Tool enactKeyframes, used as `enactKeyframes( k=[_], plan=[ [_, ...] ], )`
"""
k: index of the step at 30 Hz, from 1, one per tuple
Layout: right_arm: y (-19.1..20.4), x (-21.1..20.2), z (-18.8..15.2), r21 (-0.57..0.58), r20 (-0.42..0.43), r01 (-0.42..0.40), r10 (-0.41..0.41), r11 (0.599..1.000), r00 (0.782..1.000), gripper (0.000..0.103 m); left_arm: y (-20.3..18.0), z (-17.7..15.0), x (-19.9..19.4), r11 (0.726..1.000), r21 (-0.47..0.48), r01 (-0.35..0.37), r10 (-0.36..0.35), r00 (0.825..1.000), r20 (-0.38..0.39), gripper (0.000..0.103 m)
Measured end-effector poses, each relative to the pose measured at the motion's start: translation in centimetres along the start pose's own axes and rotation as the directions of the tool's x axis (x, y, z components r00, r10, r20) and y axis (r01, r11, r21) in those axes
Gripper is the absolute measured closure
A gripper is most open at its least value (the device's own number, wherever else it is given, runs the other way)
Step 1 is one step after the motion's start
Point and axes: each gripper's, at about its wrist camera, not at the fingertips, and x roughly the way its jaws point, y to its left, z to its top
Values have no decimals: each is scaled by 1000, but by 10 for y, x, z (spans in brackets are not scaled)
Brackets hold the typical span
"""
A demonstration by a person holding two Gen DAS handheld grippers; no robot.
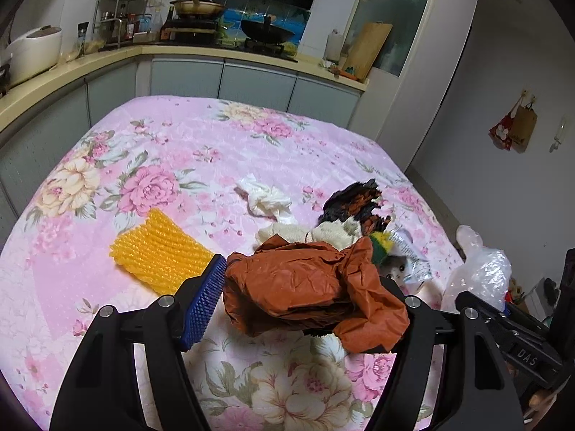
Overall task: Collect trash
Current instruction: 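Grasp the brown cloth with the left tool while the right tool grasps the clear plastic bag, then carry brown cloth and clear bag to the red basket and release both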
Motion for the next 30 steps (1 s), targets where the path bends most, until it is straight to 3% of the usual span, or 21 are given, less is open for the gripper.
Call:
enactKeyframes(
  k=[16, 30],
  plan=[
    [-37, -35, 31, 32, 109, 53, -56, 998, 992, 51, -54, 21, 3, 994, 107, 2, -7, 999, 49, 34],
    [-74, -62, 37, 86, 173, 93, -107, 992, 979, 51, -106, 26, 8, 982, 184, 29, -42, 997, 69, 34]
  ],
)
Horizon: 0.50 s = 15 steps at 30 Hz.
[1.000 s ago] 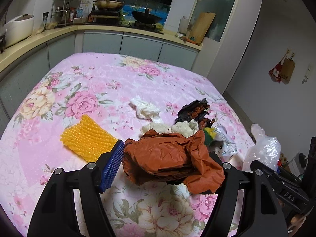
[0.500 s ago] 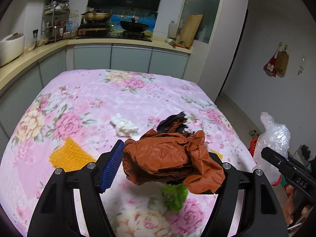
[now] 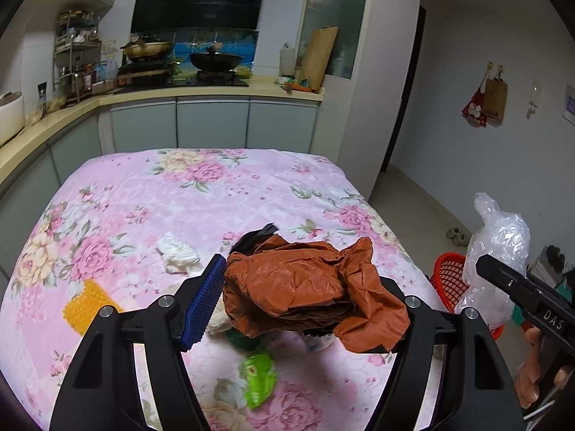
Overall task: Collect trash
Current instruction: 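Carry brown cloth and clear bag to the red basket and release both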
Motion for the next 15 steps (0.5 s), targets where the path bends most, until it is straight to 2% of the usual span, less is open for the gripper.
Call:
enactKeyframes(
  k=[15],
  plan=[
    [-44, -19, 4, 53, 40, 82, -84, 995, 996, 51, -71, 5, 20, 991, 117, 69, -68, 998, -12, 34]
  ],
)
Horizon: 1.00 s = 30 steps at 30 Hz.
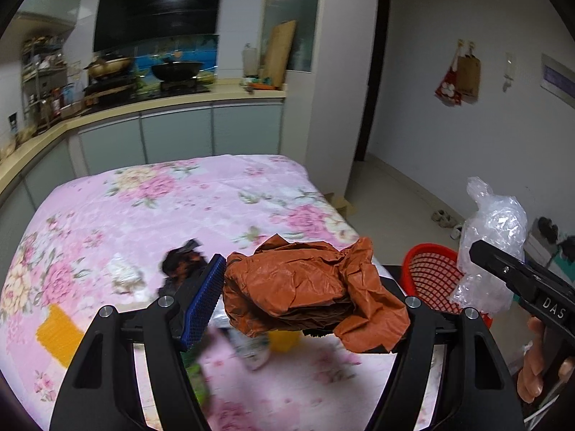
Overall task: Collect trash
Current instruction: 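Carry brown cloth and clear bag to the red basket and release both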
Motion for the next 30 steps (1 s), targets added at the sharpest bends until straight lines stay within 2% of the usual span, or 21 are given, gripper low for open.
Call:
enactKeyframes(
  k=[11, 19, 30],
  plan=[
    [-39, -8, 6, 71, 28, 72, -74, 995, 997, 51, -57, 7, 21, 993, 90, 71, -69, 997, -22, 34],
    [-64, -14, 11, 110, 41, 129, -134, 985, 990, 51, -80, 9, 36, 988, 117, 102, -97, 994, -48, 34],
    [-89, -7, 11, 152, 12, 198, -202, 968, 979, 51, -107, 13, 53, 979, 140, 150, -140, 987, -79, 34]
  ],
)
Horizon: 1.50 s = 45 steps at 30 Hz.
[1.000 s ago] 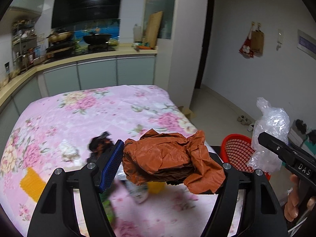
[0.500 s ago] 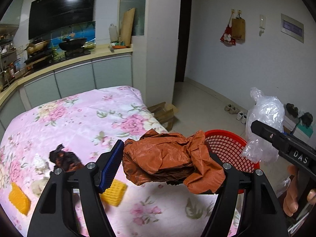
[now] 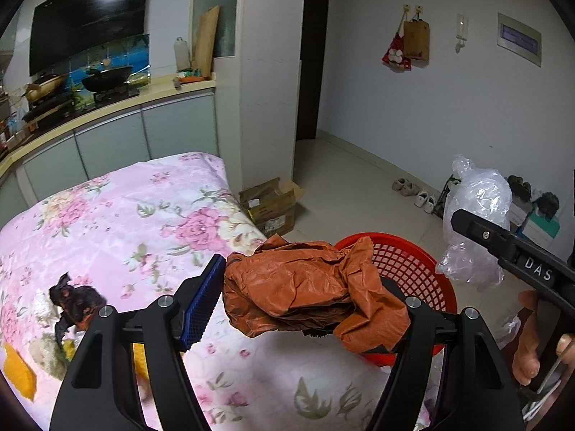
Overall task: Collect trash
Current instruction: 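Carry brown cloth and clear bag to the red basket and release both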
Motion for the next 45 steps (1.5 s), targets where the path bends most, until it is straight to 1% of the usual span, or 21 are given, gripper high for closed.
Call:
enactKeyframes(
  k=[8, 14, 20, 24, 29, 31, 32, 33, 38, 41, 43, 45],
  plan=[
    [-19, 6, 3, 34, -8, 34, -34, 999, 999, 51, -25, 8, 20, 999, 32, 40, -40, 999, -18, 33],
    [-35, 15, 3, 57, -32, 53, -51, 997, 998, 50, -38, 12, 44, 997, 20, 75, -74, 996, -54, 33],
    [-46, 27, 1, 79, -67, 85, -80, 993, 995, 50, -50, 9, 73, 994, 7, 110, -108, 987, -116, 33],
    [-52, 37, -3, 92, -94, 98, -90, 991, 992, 50, -54, 3, 94, 991, -17, 131, -132, 978, -163, 33],
    [-55, 46, -9, 103, -122, 106, -93, 989, 988, 49, -59, -6, 111, 991, -21, 129, -130, 971, -200, 33],
    [-58, 49, -10, 108, -131, 106, -92, 988, 987, 47, -60, -9, 116, 992, -26, 124, -127, 969, -213, 33],
    [-59, 50, -11, 117, -137, 103, -87, 988, 987, 39, -60, -11, 117, 992, -27, 122, -125, 968, -216, 33],
    [-60, 51, -11, 131, -140, 99, -81, 986, 987, 33, -61, -12, 119, 992, -28, 120, -123, 968, -219, 32],
    [-62, 55, -13, 160, -157, 68, -43, 985, 987, 29, -64, -13, 119, 994, -21, 111, -113, 969, -220, 31],
    [-62, 51, -11, 178, -154, 52, -25, 983, 988, 25, -64, -13, 116, 994, -15, 109, -110, 971, -213, 27],
    [-62, 48, -9, 183, -145, 50, -23, 982, 989, 24, -62, -12, 114, 995, -10, 98, -98, 974, -202, 22],
    [-62, 43, -7, 183, -132, 48, -23, 982, 991, 24, -60, -12, 108, 996, -11, 83, -84, 978, -189, 19]
  ],
)
